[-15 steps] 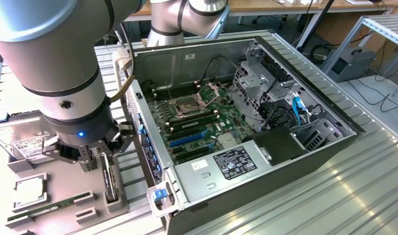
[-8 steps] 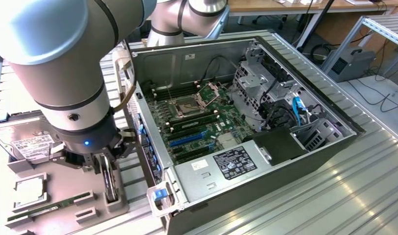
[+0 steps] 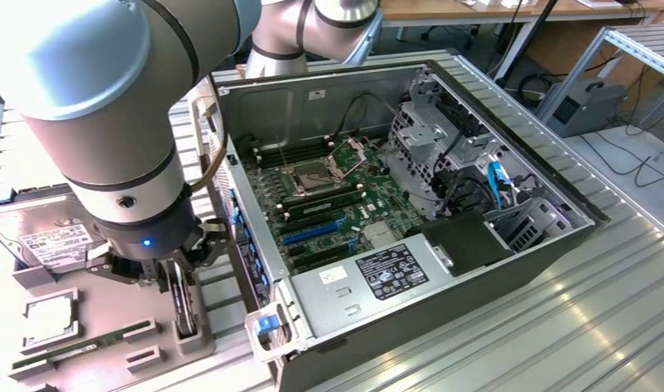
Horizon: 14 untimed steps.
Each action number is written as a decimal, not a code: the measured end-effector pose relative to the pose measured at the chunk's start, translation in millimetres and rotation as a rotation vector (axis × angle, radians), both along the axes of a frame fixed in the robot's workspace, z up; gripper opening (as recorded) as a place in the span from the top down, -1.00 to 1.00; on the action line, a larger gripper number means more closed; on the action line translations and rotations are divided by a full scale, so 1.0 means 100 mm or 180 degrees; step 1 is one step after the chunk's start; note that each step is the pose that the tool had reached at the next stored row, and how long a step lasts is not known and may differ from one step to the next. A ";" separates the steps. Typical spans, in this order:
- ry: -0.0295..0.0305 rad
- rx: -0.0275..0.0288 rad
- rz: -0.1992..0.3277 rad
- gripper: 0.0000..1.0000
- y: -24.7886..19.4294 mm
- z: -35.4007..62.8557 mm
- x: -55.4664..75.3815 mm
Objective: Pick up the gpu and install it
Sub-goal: 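Pick up the gpu and move the gpu toward the slot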
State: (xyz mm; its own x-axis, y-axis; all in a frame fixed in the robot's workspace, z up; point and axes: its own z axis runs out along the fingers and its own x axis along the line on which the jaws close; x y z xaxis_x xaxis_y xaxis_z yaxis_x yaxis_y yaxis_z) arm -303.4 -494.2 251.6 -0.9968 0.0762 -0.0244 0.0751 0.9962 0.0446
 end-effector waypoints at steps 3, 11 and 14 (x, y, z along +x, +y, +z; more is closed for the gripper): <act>0.0001 -0.0001 0.0000 0.28 0.002 -0.033 0.00; 0.0002 -0.0001 0.0000 0.28 0.056 -0.095 0.00; 0.0001 -0.0001 0.0000 0.28 0.081 -0.114 0.00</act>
State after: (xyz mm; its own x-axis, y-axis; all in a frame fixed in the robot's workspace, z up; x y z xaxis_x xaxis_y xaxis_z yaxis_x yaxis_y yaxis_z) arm -303.8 -486.2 240.2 -0.9968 0.0761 -0.0240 0.0750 0.9962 0.0444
